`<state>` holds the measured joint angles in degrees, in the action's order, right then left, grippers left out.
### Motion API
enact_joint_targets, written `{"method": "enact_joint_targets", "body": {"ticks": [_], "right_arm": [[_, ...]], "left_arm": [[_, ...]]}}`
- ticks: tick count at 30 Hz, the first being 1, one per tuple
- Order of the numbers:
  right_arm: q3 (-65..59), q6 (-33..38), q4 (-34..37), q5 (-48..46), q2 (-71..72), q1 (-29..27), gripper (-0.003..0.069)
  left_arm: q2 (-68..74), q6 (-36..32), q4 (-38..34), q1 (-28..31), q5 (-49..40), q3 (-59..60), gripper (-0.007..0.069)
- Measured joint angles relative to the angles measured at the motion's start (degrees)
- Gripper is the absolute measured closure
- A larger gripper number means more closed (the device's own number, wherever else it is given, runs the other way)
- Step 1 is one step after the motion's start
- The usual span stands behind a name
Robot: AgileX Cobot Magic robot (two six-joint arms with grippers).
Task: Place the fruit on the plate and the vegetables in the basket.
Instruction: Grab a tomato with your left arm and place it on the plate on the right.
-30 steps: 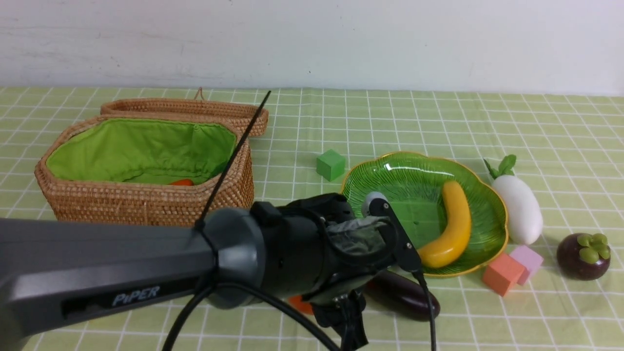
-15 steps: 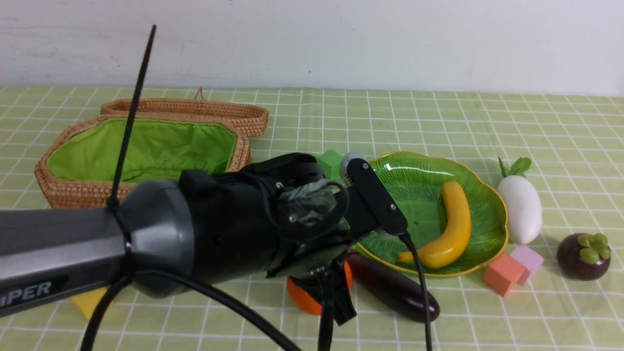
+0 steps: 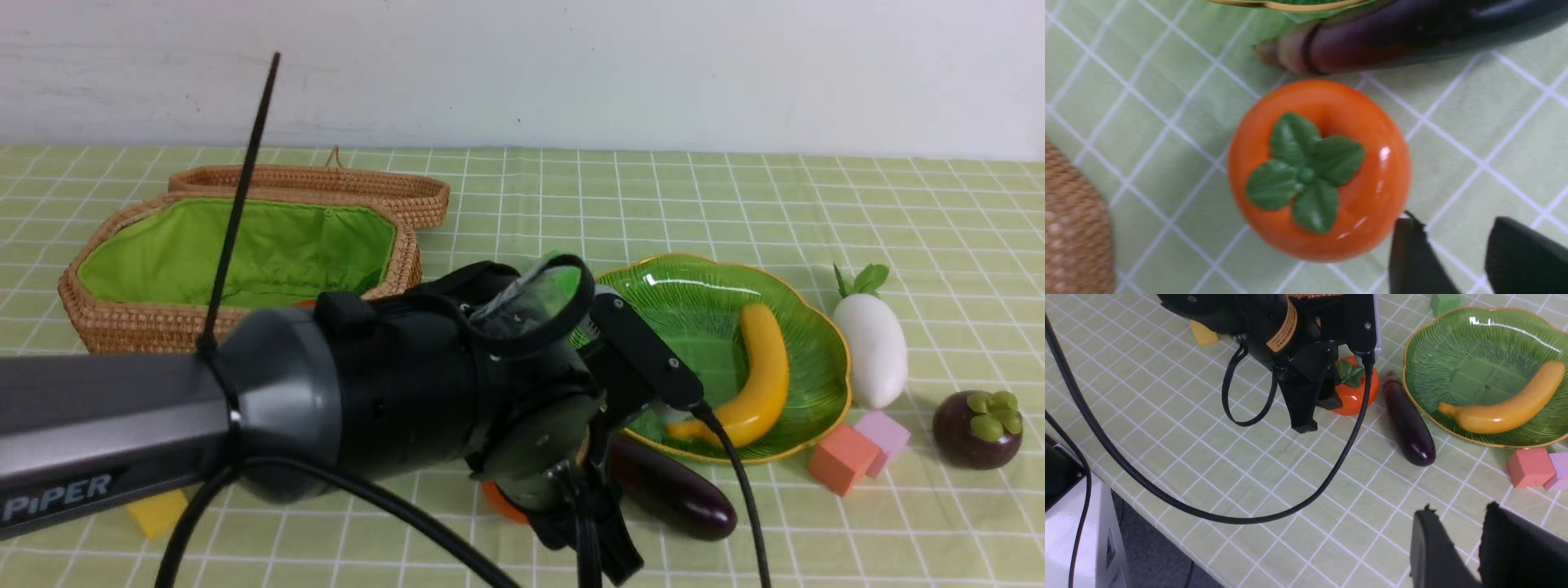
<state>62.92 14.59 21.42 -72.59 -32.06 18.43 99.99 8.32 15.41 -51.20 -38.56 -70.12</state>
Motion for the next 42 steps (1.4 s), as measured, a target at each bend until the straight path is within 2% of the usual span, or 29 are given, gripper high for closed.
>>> {"method": "enact_joint_targets", "body": {"ticks": [3, 6, 11, 15, 21, 23, 26, 27, 29, 32, 35, 38, 42], "right_arm": [[0.0, 0.0, -0.1, 0.0, 0.0, 0.0, 0.0466], [0.0, 0.0, -0.1, 0.0, 0.0, 0.0, 0.0466], [0.0, 0.0, -0.1, 0.0, 0.0, 0.0, 0.0466], [0.0, 0.0, -0.1, 0.0, 0.0, 0.0, 0.0464], [0.0, 0.05, -0.1, 0.0, 0.0, 0.0, 0.0466], [0.0, 0.05, -0.1, 0.0, 0.0, 0.0, 0.0466], [0.0, 0.05, -0.1, 0.0, 0.0, 0.0, 0.0467], [0.0, 0.05, -0.1, 0.0, 0.0, 0.0, 0.0468], [0.0, 0.05, -0.1, 0.0, 0.0, 0.0, 0.0468], [0.0, 0.05, -0.1, 0.0, 0.0, 0.0, 0.0468], [0.0, 0.05, -0.13, 0.0, 0.0, 0.0, 0.0468], [0.0, 0.05, -0.13, 0.0, 0.0, 0.0, 0.0468], [0.0, 0.05, -0.13, 0.0, 0.0, 0.0, 0.0475]], "left_arm": [[2.29, -0.17, 1.38, 0.0, 1.67, 0.0, 0.019], [4.47, -0.17, 5.15, 0.0, 2.51, 0.0, 0.013], [6.41, 1.79, 11.11, -0.06, 3.54, -0.25, 0.0106], [7.58, 4.96, 13.62, -0.06, 3.86, -0.64, 0.0104], [8.77, 6.0, 16.42, -0.15, 3.81, -0.84, 0.0113], [8.93, 6.99, 18.71, -0.24, 3.81, -0.84, 0.0154], [9.02, 11.56, 22.29, -0.24, 3.71, -0.84, 0.0261], [9.15, 13.29, 23.16, -0.24, 3.59, -0.84, 0.0307], [9.34, 17.45, 26.41, -0.24, 3.05, -0.84, 0.0452], [9.36, 19.81, 27.82, -0.24, 3.27, -0.84, 0.0599], [9.36, 19.94, 27.91, -0.38, 3.48, -0.84, 0.0638], [8.73, 18.41, 26.22, -0.4, 3.41, -0.84, 0.0638], [7.72, 15.42, 19.94, -0.15, 2.11, -0.26, 0.0638]]}}
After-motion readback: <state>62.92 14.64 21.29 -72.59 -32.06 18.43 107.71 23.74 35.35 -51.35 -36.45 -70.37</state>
